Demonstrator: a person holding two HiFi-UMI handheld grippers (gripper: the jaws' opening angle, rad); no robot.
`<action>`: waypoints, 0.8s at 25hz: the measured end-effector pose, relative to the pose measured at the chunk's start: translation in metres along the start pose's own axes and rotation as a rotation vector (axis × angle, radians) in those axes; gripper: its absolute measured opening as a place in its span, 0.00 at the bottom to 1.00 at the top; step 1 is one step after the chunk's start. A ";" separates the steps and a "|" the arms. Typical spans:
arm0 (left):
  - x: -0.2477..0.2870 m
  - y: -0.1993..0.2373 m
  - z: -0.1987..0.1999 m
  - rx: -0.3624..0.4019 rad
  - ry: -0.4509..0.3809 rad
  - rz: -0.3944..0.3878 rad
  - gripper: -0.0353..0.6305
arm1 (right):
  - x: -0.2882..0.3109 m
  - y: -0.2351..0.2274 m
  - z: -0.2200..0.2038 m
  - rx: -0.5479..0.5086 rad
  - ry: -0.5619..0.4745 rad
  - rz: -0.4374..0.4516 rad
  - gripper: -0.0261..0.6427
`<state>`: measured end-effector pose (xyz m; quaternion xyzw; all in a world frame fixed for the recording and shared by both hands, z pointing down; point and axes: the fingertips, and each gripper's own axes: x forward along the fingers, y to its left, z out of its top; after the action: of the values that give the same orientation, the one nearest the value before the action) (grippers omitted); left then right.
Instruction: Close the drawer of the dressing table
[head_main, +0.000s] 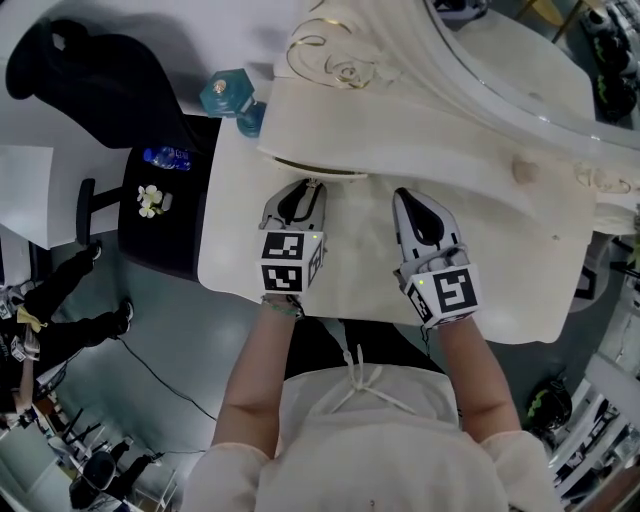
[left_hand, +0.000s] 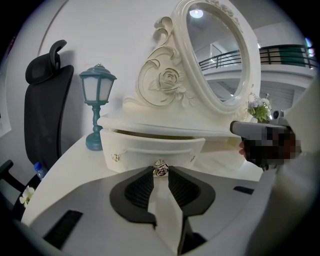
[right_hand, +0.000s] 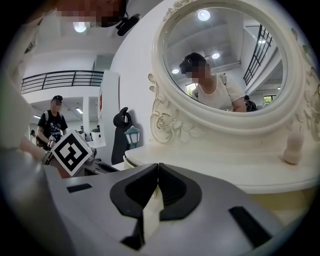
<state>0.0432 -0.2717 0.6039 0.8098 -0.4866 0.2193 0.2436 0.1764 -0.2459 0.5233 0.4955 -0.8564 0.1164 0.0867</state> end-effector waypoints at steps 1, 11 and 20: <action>0.001 0.001 0.001 0.002 0.002 0.000 0.21 | 0.001 -0.001 0.000 0.000 0.000 -0.003 0.05; 0.016 0.003 0.013 0.014 0.006 -0.004 0.21 | 0.005 -0.008 -0.005 0.010 0.022 -0.016 0.05; 0.023 0.004 0.017 0.021 -0.005 -0.009 0.22 | 0.007 -0.006 -0.006 -0.027 0.037 -0.009 0.05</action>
<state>0.0516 -0.2998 0.6050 0.8152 -0.4811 0.2213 0.2347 0.1781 -0.2532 0.5319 0.4958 -0.8539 0.1137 0.1096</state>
